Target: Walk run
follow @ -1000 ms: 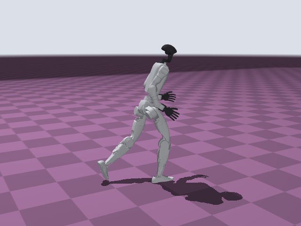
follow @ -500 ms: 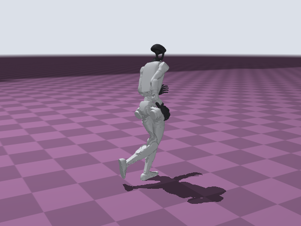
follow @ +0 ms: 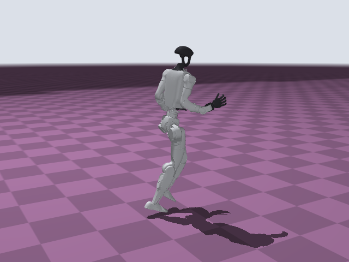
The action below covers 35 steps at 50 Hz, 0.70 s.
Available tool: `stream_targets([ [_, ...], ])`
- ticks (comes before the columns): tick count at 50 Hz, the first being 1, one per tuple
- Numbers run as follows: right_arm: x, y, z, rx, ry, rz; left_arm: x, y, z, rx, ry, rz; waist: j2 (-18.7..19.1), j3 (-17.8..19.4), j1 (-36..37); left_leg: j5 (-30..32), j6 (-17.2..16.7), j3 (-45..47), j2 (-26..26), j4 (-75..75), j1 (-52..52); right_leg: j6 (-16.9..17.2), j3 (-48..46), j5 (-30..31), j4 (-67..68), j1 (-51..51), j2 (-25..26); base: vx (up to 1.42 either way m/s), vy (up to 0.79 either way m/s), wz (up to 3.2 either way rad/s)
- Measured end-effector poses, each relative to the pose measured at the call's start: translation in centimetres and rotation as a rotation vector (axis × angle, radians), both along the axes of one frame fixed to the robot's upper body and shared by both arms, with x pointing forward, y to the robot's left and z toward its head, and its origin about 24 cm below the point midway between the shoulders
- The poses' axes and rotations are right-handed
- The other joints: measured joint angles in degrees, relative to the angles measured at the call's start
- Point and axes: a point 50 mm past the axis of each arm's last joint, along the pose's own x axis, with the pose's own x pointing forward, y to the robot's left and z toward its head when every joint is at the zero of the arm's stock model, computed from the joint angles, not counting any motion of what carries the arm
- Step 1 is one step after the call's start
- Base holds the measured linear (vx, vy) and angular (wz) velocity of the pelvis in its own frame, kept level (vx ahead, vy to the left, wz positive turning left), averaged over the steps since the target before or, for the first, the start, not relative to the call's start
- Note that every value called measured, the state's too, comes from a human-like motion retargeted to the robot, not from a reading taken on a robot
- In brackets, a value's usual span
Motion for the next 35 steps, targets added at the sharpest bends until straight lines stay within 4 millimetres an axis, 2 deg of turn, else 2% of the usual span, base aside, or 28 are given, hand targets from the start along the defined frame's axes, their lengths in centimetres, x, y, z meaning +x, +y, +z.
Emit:
stream_targets([
  [2,-0.5,-0.7,1.0,-0.062,-0.001,0.011,-0.3,0.5,-0.2,0.017,0.024,-0.013,-6.0,0.6,5.5,-1.3,2.3,2.2,-1.4,-15.4,-4.6,8.5,-3.0,21.2,-6.0,8.7,-4.8,2.89,-0.34,-0.5],
  [3,-1.1,-1.2,1.0,-0.099,0.025,0.011,-0.3,0.7,-0.2,0.025,0.027,-0.019,-8.4,1.2,7.6,-2.1,3.4,2.3,-2.6,-25.0,-5.8,13.7,0.3,29.4,-7.3,12.1,-5.9,2.62,-0.25,-0.26],
  [4,-1.8,-1.7,0.8,-0.134,0.068,0.003,0.1,0.9,-0.1,0.031,0.022,-0.031,-9.9,2.5,9.3,-4.1,4.5,2.6,-3.9,-34.7,-4.6,17.7,-2.5,32.2,-3.1,14.1,-8.3,2.81,-0.2,0.15],
  [5,-2.7,-2.3,0.3,-0.166,0.122,-0.009,0.5,1.0,0.1,0.038,0.013,-0.046,-11.1,4.1,10.7,-6.7,5.5,3.1,-5.3,-44.4,-2.0,21.1,-8.3,32.2,3.9,15.5,-11.5,2.76,-0.25,0.34],
  [7,-3.8,-2.1,-1.8,-0.181,0.247,-0.024,2.2,1.4,1.6,0.082,-0.067,-0.05,-12.2,7.1,10.6,-10.9,3.5,1.7,-7.6,-55.0,1.3,20.2,0.0,32.2,14.1,17.4,-7.6,2.32,-0.4,0.9],
  [8,-4.3,-1.7,-3.2,-0.17,0.313,-0.034,3.3,1.6,2.6,0.116,-0.117,-0.052,-11.1,8.0,8.0,-12.1,2.0,-1.9,-7.8,-56.7,3.0,19.7,1.4,32.2,17.8,17.8,-2.2,2.47,-0.52,1.63],
  [9,-4.7,-0.9,-5.0,-0.153,0.389,-0.023,4.3,1.9,3.8,0.143,-0.171,-0.046,-9.3,8.7,5.8,-12.6,2.3,-3.3,-6.8,-56.2,4.9,20.5,1.9,32.2,21.2,18.0,3.7,2.66,-0.61,1.66],
  [10,-5.2,0.2,-6.8,-0.135,0.47,0.001,5.3,2.0,5.0,0.167,-0.227,-0.036,-7.2,9.5,3.8,-12.8,3.5,-3.6,-5.1,-54.5,6.8,22.1,1.9,32.2,24.5,18.0,9.7,2.92,-0.74,1.34],
  [11,-5.9,1.6,-8.8,-0.128,0.567,0.063,6.0,2.3,6.3,0.185,-0.288,-0.022,-5.3,9.0,0.5,-7.3,6.9,-1.5,-2.5,-48.4,7.4,19.8,-1.9,31.5,29.2,14.8,14.1,3.14,-0.75,1.25],
  [12,-7.6,2.9,-11.2,-0.117,0.694,0.122,6.4,2.2,7.2,0.191,-0.335,-0.019,-3.8,7.9,-2.3,-5.2,8.5,-5.7,-2.8,-42.5,8.2,15.8,-7.2,29.5,35.2,11.6,15.5,3.3,-0.54,1.17],
  [13,-11.1,4.0,-14.1,-0.093,0.883,0.169,6.3,1.6,7.3,0.174,-0.355,-0.037,-3.4,5.7,-3.8,-9.5,6.7,-22.1,-9.1,-36.9,9.3,8.0,-15.5,24.8,44.0,8.6,11.2,3.2,-0.45,1.2],
  [14,-14.0,5.2,-16.2,-0.057,1.034,0.226,7.0,2.1,8.1,0.165,-0.407,-0.031,-3.0,5.3,-7.0,-13.6,6.1,-21.8,-7.5,-31.2,10.2,4.0,-19.4,19.2,52.6,3.4,7.5,3.12,-0.57,1.41],
  [15,-16.5,6.5,-17.9,-0.017,1.166,0.288,8.1,3.2,9.4,0.159,-0.478,-0.009,-2.5,5.8,-11.1,-17.7,6.3,-13.1,-2.0,-25.5,10.9,1.9,-21.1,13.2,61.0,-3.0,4.1,2.6,-0.68,1.04],
  [17,-20.8,7.0,-18.8,0.101,1.303,0.326,9.6,1.8,10.5,0.136,-0.539,-0.088,-1.8,3.4,-11.3,-23.0,4.0,-13.4,-3.2,-26.5,17.7,1.2,-16.1,6.9,62.2,-15.3,1.5,2.09,-0.56,0.42],
  [18,-22.7,6.7,-18.8,0.143,1.346,0.301,9.8,1.1,10.8,0.127,-0.554,-0.126,-1.1,2.0,-12.5,-23.0,3.5,-13.3,-3.5,-30.0,22.6,1.7,-15.0,5.6,57.6,-19.6,0.6,2.24,-0.6,0.73],
  [20,-25.1,5.3,-18.1,0.17,1.369,0.196,9.9,0.5,11.0,0.116,-0.562,-0.154,1.1,1.3,-16.3,-15.1,0.5,-13.9,-3.5,-35.9,30.6,6.5,-10.4,3.9,45.8,-27.0,-0.7,2.47,-0.75,1.13],
  [22,-25.9,2.8,-16.6,0.123,1.302,0.06,9.2,0.4,10.0,0.084,-0.508,-0.16,4.1,0.3,-21.5,5.1,-5.4,-12.1,-0.6,-44.2,38.9,10.8,-10.3,4.8,29.8,-29.0,-7.0,2.63,-0.79,1.23],
  [23,-25.9,1.7,-15.7,0.088,1.247,-0.003,8.8,0.2,9.4,0.06,-0.471,-0.162,5.6,0.0,-24.4,17.0,-9.1,-12.2,1.3,-47.5,42.4,13.5,-9.5,5.2,21.2,-29.6,-8.9,2.36,-0.69,1.13],
  [25,-25.3,-0.1,-14.2,0.025,1.142,-0.116,7.7,0.2,8.5,0.027,-0.422,-0.147,7.5,0.2,-27.9,32.0,-17.8,-15.1,2.3,-48.4,47.6,16.4,-5.3,1.0,4.5,-28.7,-10.8,2.43,-0.79,0.46],
  [27,-22.8,-1.0,-13.3,-0.022,1.024,-0.176,7.0,0.9,8.2,0.012,-0.399,-0.094,9.2,2.7,-29.0,32.0,-20.2,-14.0,2.3,-35.5,47.8,15.8,0.5,-6.3,-5.8,-26.9,-11.3,2.04,-0.54,-0.5],
  [28,-21.0,-1.0,-13.0,-0.032,0.958,-0.183,6.8,1.1,8.2,0.001,-0.399,-0.064,9.8,3.5,-29.3,32.0,-20.2,-13.6,2.4,-32.5,48.2,15.5,-0.8,-8.8,-9.2,-25.9,-12.7,2.31,-0.87,-0.35],
  [30,-16.5,-0.6,-12.3,-0.035,0.817,-0.189,6.8,1.2,8.4,-0.017,-0.412,-0.015,9.3,5.7,-31.0,32.0,-20.2,-15.1,1.3,-28.3,50.3,11.2,-4.8,-11.1,-10.5,-23.1,-14.5,2.34,-1.05,0.4],
  [31,-14.0,-0.5,-11.7,-0.034,0.735,-0.179,6.8,1.5,8.3,-0.021,-0.409,0.006,6.6,6.2,-33.3,32.0,-19.1,-14.8,-0.3,-25.9,51.2,11.0,-5.9,-4.1,-8.4,-21.6,-16.6,2.21,-1.05,0.78],
  [32,-11.6,-0.2,-10.9,-0.034,0.657,-0.158,6.5,2.0,8.1,-0.017,-0.4,0.033,4.4,6.1,-34.1,31.1,-17.9,-13.0,-1.6,-22.6,51.4,8.4,-6.4,0.4,-5.1,-21.0,-17.2,2.29,-1.19,-0.32],
  [33,-9.4,0.5,-10.1,-0.037,0.586,-0.115,5.7,2.9,7.6,0.003,-0.38,0.071,3.0,4.7,-32.0,28.6,-16.2,-8.2,-2.3,-17.5,49.9,0.9,-5.9,-0.1,0.5,-21.9,-14.5,2.63,-1.38,-1.46],
  [34,-7.6,1.0,-9.6,-0.032,0.531,-0.093,4.5,3.3,6.5,0.019,-0.33,0.084,3.2,3.7,-30.0,23.6,-13.9,-5.6,0.1,-10.1,47.4,-1.3,-5.2,-1.6,6.8,-21.8,-11.6,3.06,-1.5,-1.85],
  [35,-6.2,1.5,-9.2,-0.023,0.485,-0.081,3.1,3.5,5.1,0.032,-0.267,0.085,4.3,2.9,-28.0,17.4,-11.2,-4.1,4.1,-1.5,44.4,-0.8,-4.3,-3.6,13.5,-21.3,-8.5,2.79,-1.11,-1.35],
])
